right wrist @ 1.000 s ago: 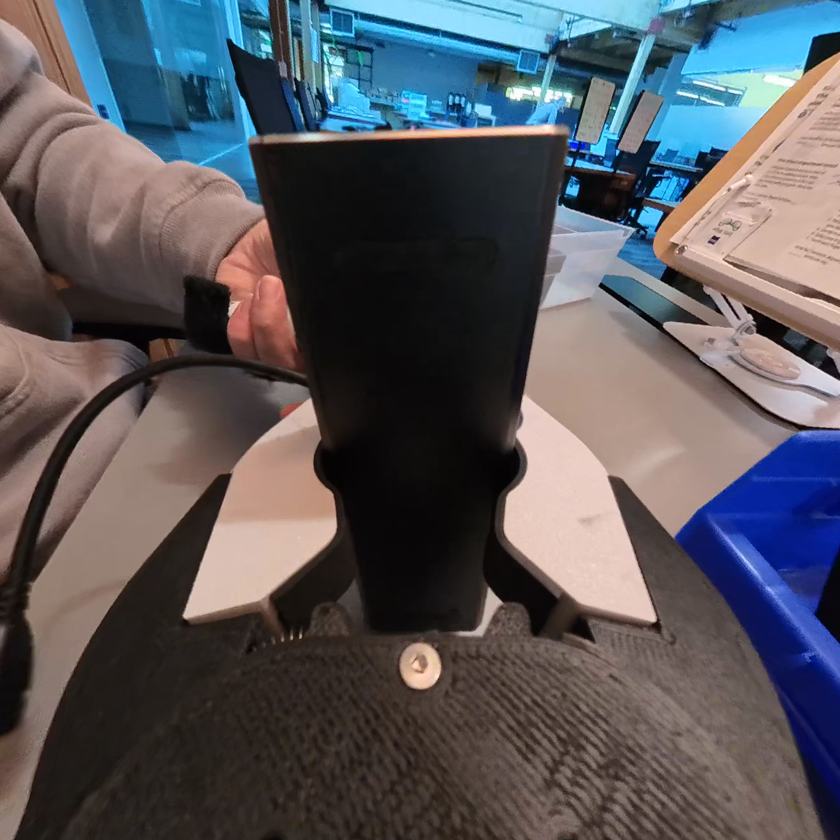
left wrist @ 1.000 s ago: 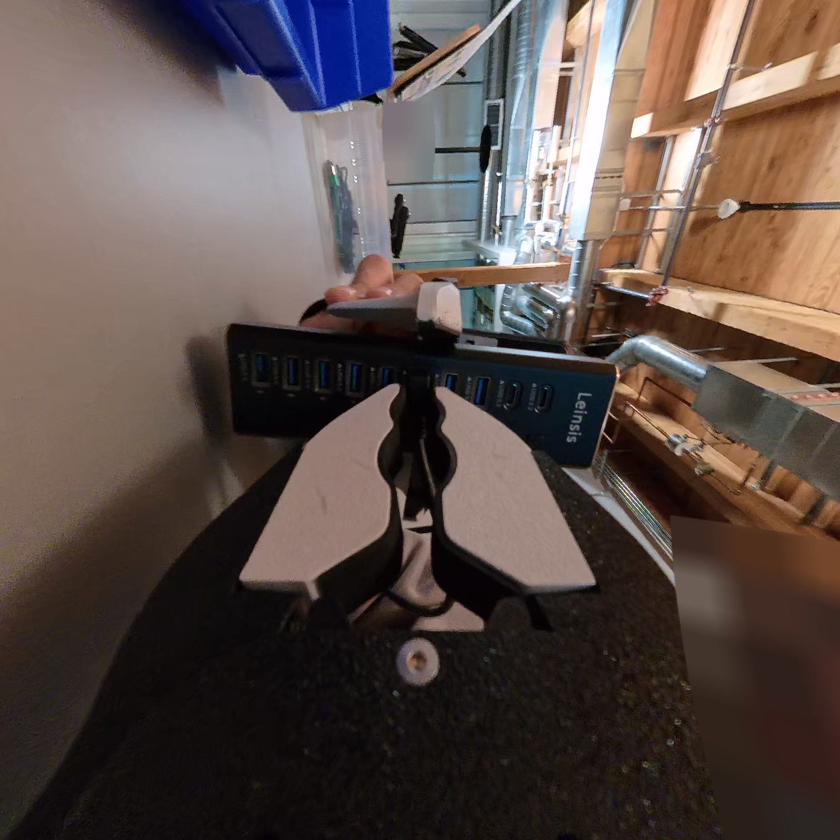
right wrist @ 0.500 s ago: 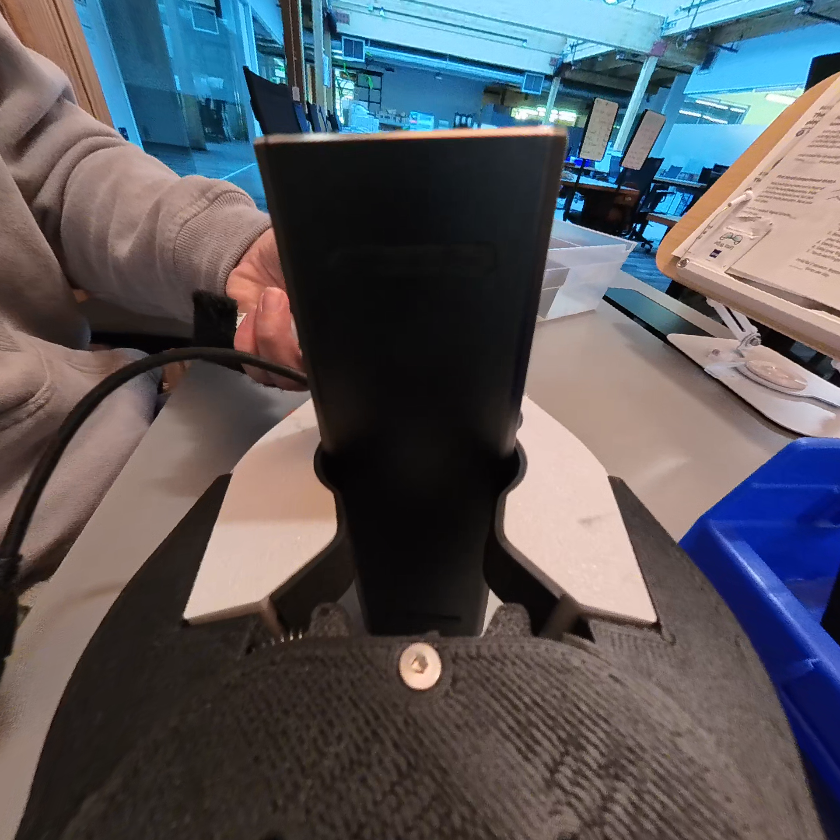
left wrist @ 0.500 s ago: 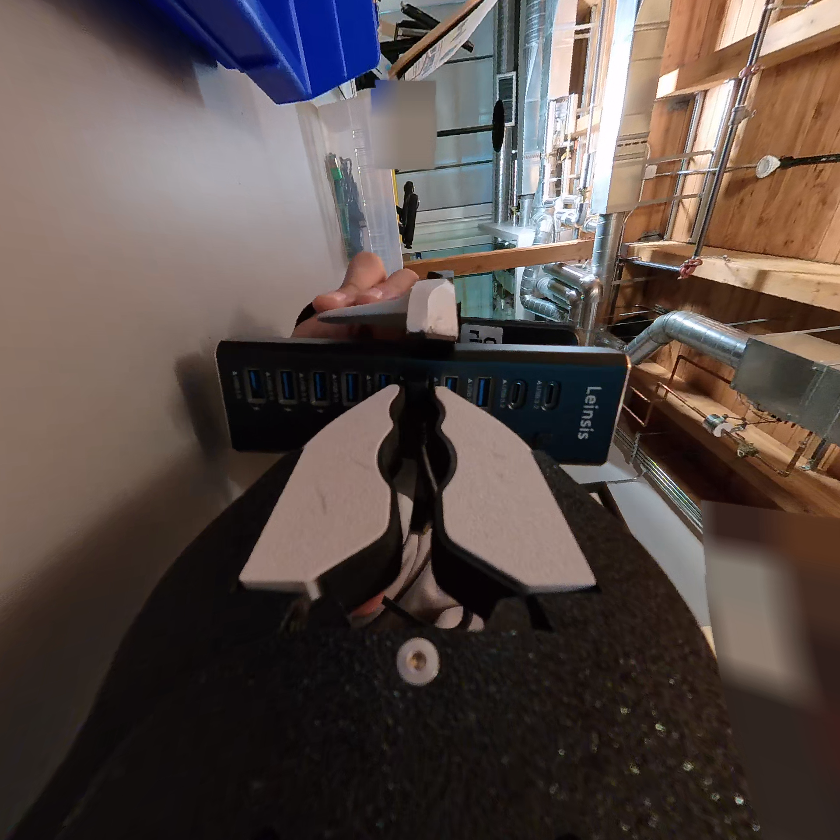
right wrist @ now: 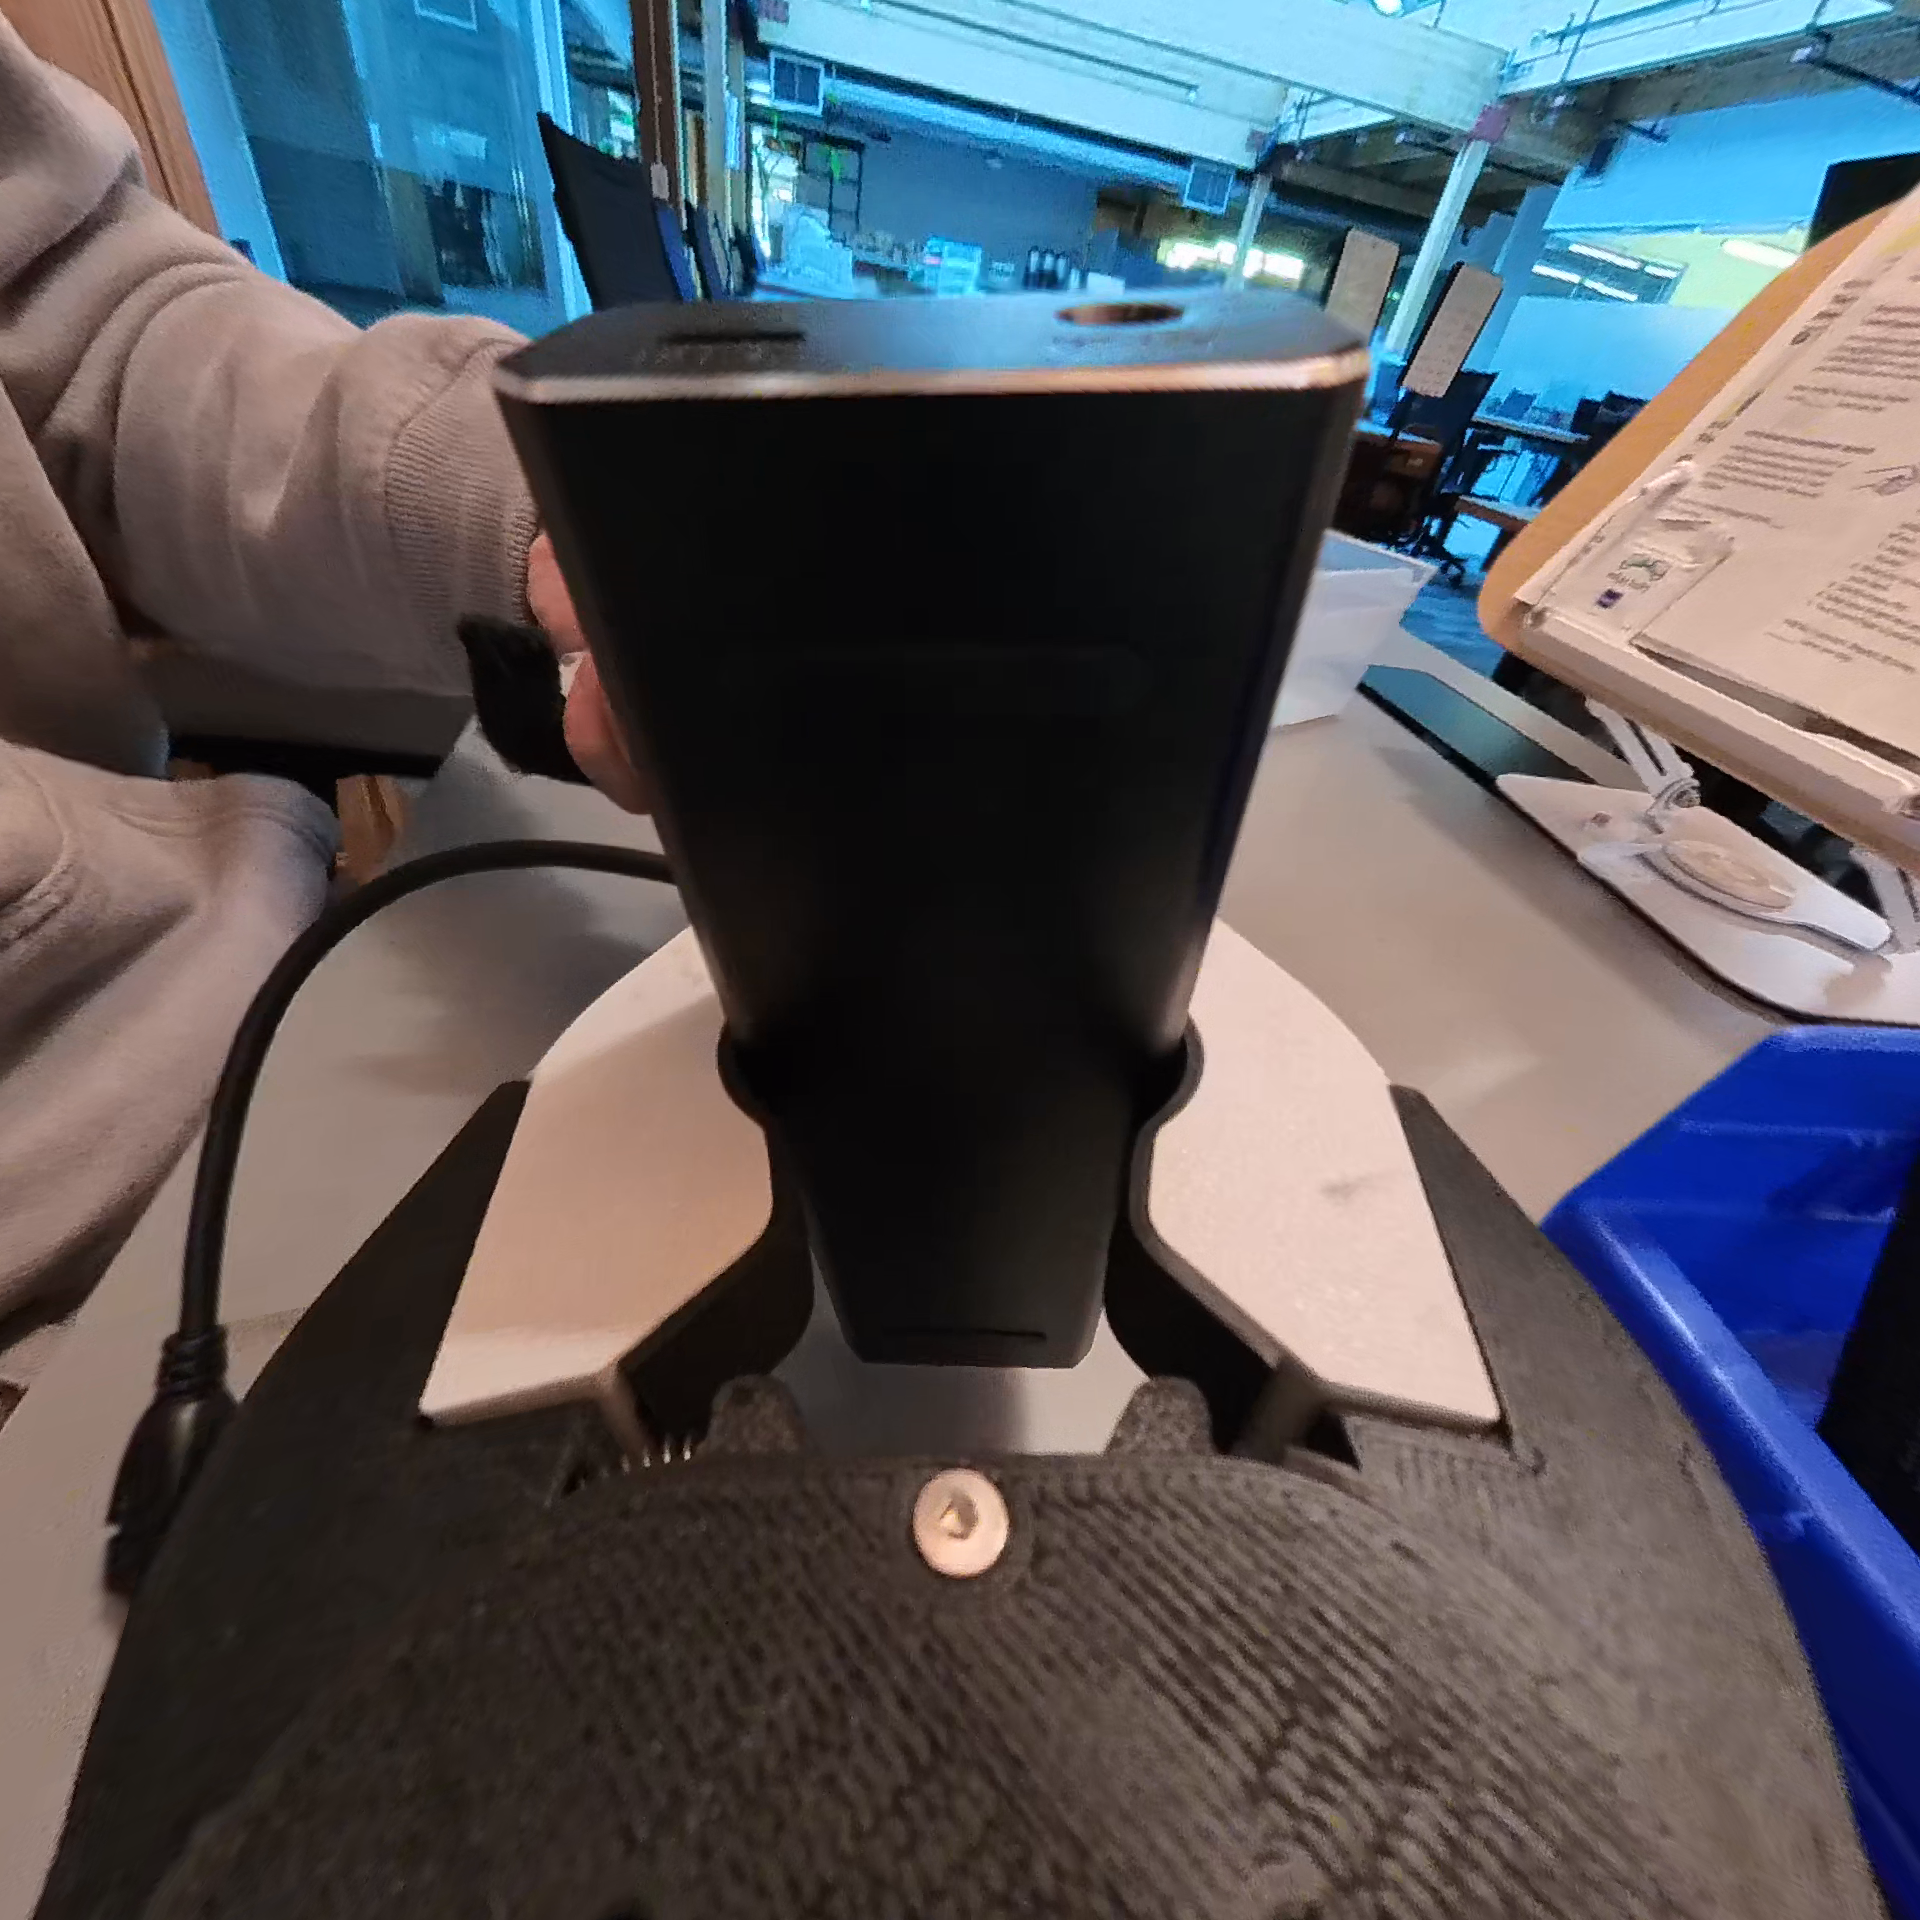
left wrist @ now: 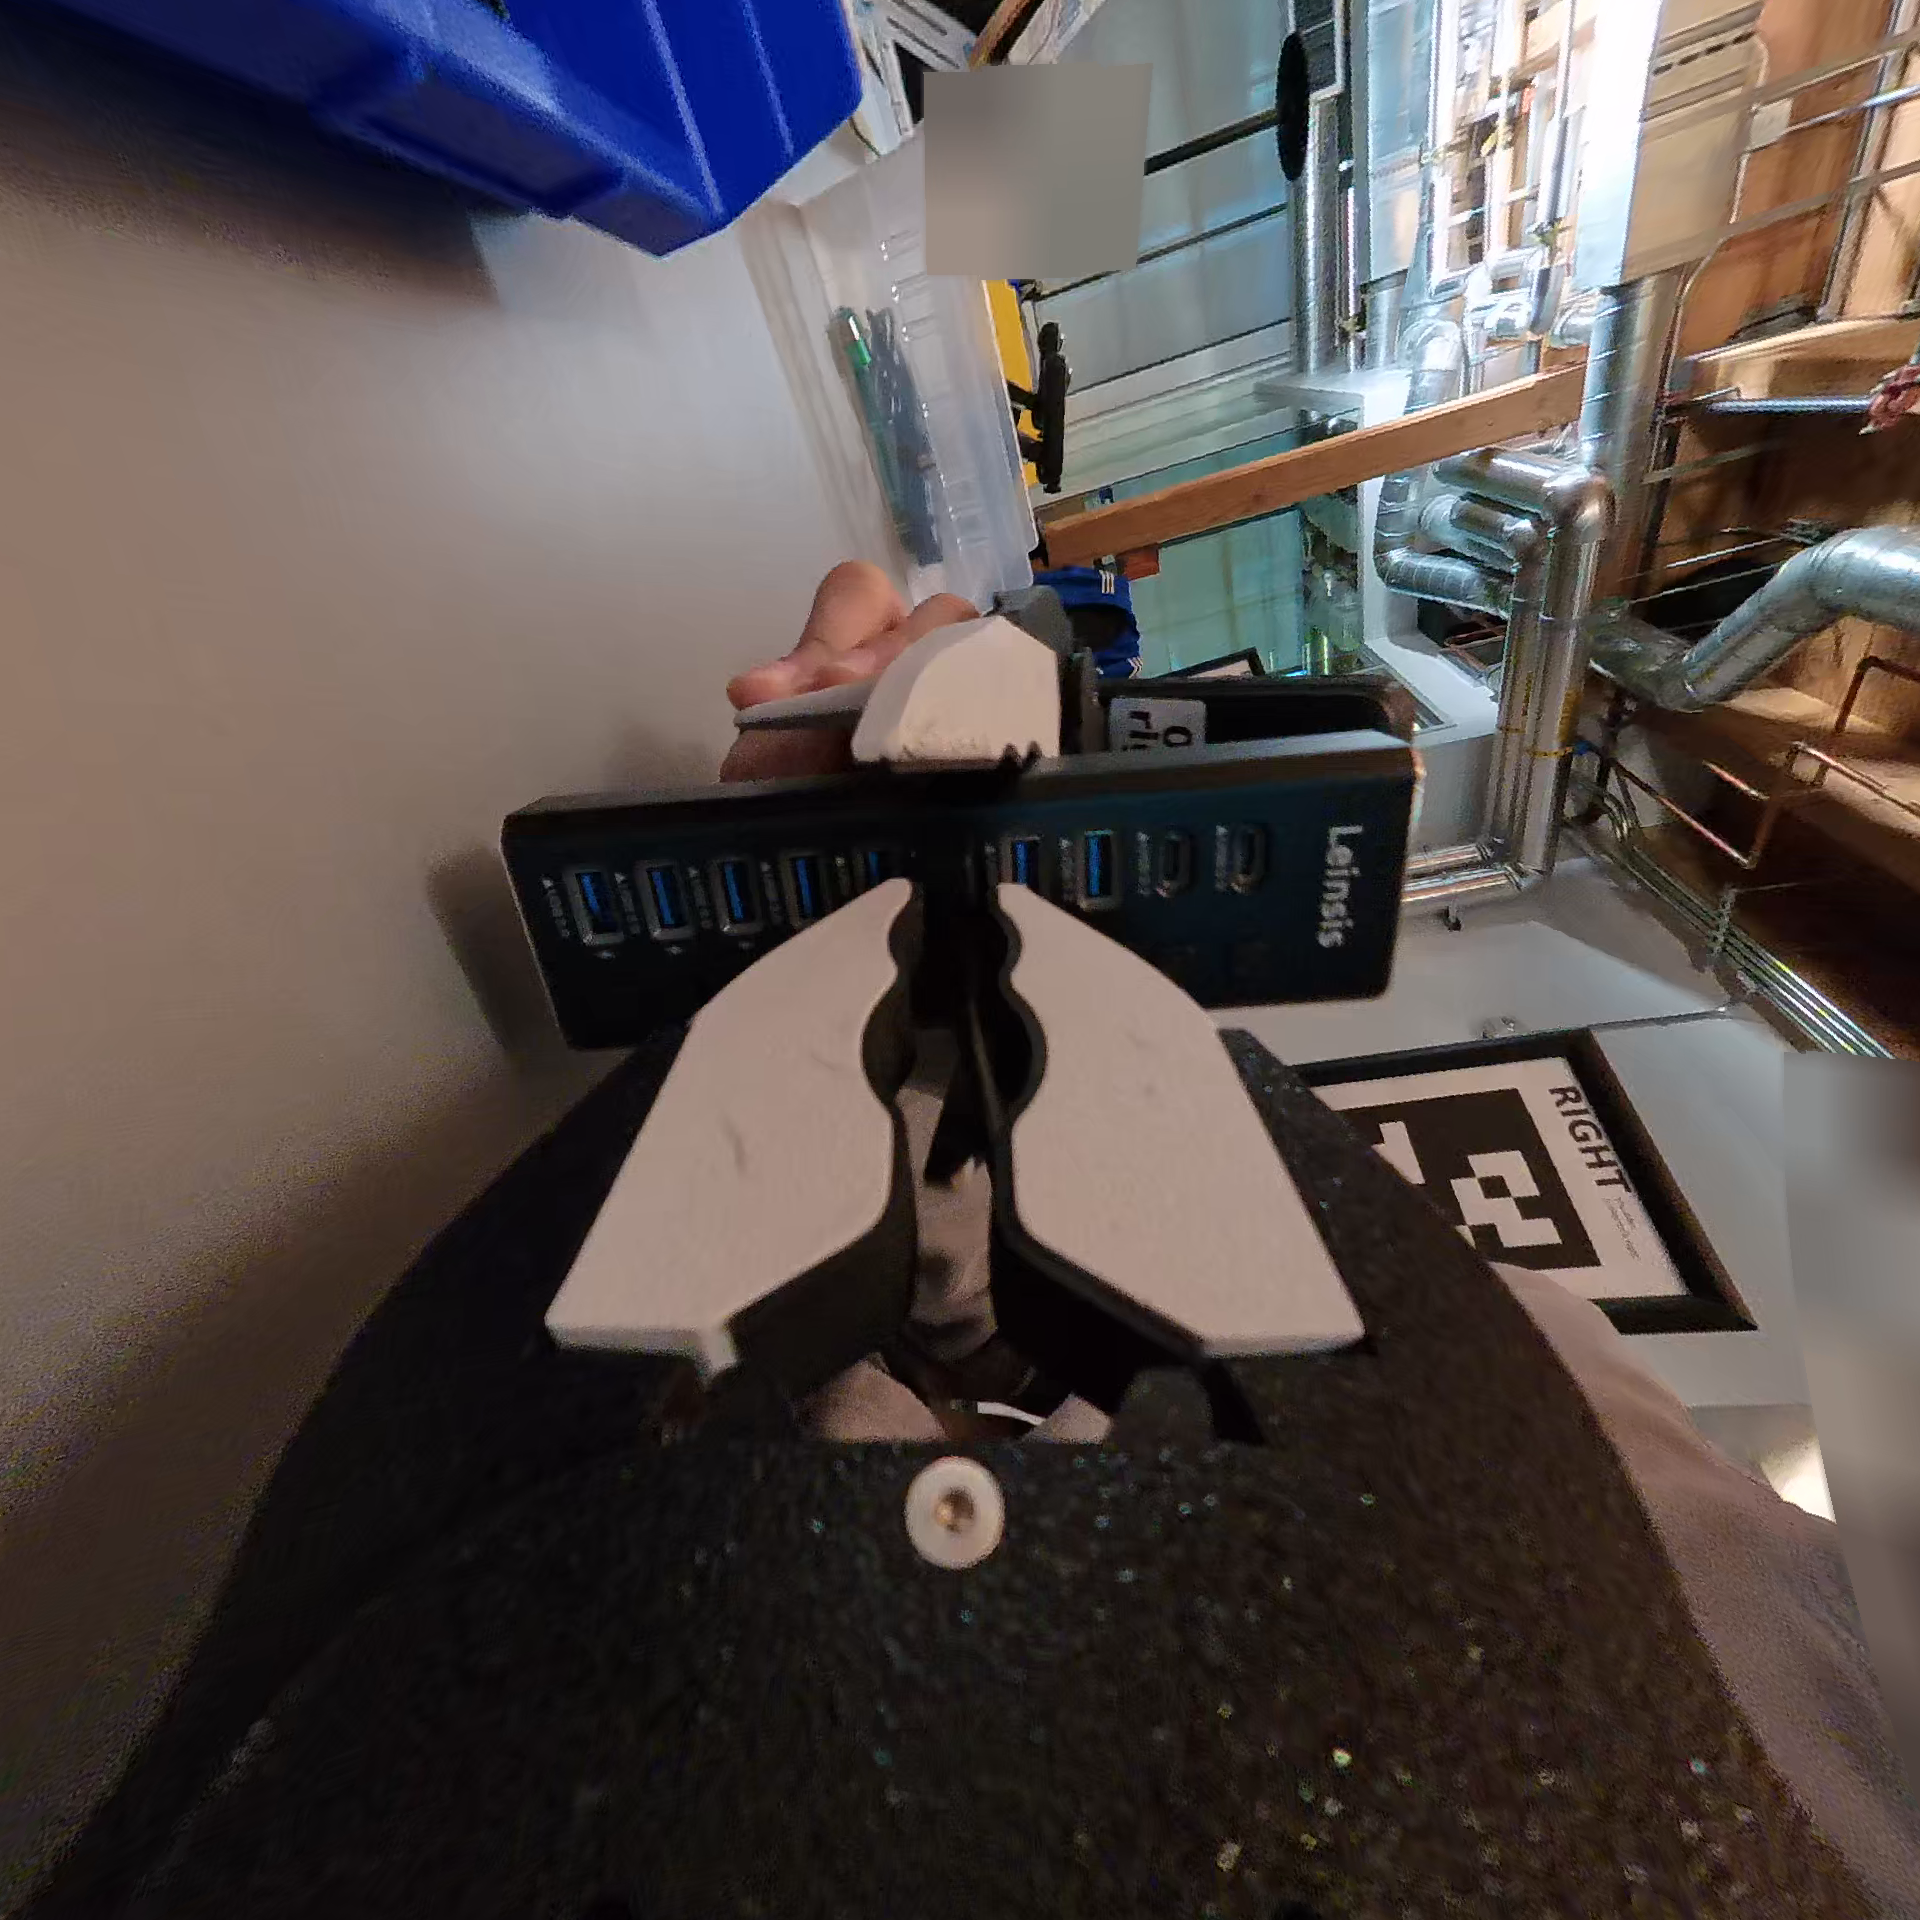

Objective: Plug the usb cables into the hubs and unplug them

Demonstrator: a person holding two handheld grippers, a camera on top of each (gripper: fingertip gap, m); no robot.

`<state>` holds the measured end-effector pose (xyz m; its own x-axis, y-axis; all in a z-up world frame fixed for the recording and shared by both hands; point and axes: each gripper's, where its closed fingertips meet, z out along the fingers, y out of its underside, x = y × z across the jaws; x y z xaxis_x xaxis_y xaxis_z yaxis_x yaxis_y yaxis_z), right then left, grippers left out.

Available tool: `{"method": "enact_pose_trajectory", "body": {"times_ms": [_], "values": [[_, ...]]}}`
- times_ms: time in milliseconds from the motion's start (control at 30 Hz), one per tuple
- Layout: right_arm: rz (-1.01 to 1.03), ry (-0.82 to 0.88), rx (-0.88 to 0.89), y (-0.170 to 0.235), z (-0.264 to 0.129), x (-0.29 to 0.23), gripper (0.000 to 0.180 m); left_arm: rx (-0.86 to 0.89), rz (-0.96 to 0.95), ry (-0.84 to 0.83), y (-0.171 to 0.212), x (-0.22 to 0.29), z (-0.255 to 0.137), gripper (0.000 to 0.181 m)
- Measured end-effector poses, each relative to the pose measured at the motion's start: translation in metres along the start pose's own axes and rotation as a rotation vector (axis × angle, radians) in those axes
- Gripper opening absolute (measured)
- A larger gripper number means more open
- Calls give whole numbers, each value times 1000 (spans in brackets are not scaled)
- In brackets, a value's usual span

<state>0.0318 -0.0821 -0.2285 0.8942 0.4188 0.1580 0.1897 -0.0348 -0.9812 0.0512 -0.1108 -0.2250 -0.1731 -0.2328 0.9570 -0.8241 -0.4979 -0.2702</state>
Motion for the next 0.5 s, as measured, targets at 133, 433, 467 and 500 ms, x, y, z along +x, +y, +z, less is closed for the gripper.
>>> {"method": "enact_pose_trajectory", "body": {"times_ms": [133, 433, 467, 500], "values": [[-3, 22, -12, 1, 2, 2, 72, 18, 15, 17, -1, -3, 1, 9], [16, 11, -51, 8, 2, 2, 72, 89, -98, 59, -7, -7, -8, 8], [10, 7, -53, 7, 2, 1, 72, 76, -78, 44, -6, -7, -8, 8], [5, 10, -59, 8, 3, 1, 72, 70, -65, 29, -5, -8, -9, 8]]}}
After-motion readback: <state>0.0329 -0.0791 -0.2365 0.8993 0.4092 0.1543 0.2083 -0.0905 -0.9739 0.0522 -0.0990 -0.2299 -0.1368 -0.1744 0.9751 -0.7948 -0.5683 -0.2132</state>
